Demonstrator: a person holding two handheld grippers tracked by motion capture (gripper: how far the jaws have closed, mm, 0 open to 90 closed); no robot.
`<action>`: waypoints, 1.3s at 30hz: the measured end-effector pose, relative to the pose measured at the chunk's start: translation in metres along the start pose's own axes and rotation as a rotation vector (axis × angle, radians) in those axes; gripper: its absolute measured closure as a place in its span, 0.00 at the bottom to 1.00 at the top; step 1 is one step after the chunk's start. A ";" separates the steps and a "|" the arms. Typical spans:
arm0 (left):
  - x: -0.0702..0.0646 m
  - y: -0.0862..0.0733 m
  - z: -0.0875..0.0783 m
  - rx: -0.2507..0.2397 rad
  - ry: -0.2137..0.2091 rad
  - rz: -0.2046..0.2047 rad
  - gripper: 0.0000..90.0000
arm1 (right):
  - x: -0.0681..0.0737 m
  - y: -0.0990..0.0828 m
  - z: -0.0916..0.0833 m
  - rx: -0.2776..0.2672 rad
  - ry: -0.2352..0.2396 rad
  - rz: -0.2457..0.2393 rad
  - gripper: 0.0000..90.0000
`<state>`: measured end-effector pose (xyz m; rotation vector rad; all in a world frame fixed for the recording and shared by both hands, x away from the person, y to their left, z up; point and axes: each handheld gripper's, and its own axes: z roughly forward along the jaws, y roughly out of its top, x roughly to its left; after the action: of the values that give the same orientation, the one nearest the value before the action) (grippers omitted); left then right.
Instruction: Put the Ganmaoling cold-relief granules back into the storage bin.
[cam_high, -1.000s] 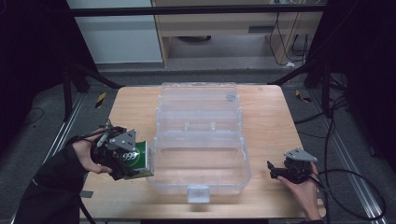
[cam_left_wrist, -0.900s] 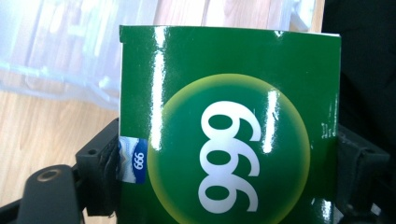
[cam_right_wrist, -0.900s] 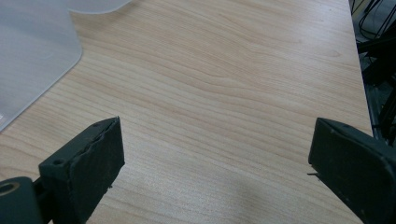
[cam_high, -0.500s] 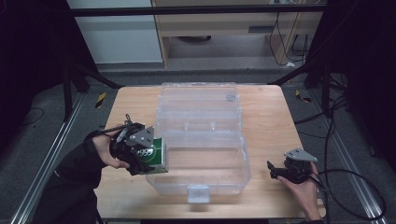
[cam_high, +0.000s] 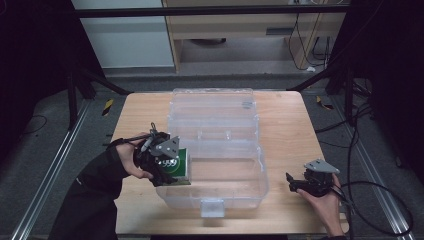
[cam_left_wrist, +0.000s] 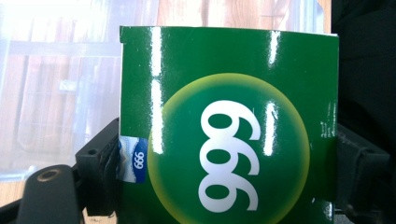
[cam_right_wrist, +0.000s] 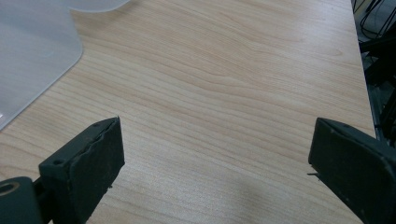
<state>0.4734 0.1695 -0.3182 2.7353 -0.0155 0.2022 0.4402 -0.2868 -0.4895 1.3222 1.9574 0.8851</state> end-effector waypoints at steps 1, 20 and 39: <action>0.000 0.001 0.002 0.004 -0.001 0.003 0.16 | 0.000 0.000 0.000 0.000 0.000 0.000 0.04; 0.000 0.000 0.028 0.038 -0.025 0.010 0.16 | 0.000 -0.001 0.001 0.004 0.003 -0.007 0.04; -0.003 -0.012 0.054 0.065 -0.052 -0.004 0.16 | 0.001 -0.001 0.002 0.007 0.005 -0.008 0.04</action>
<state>0.4783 0.1597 -0.3722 2.8044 -0.0176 0.1326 0.4407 -0.2859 -0.4917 1.3160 1.9704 0.8793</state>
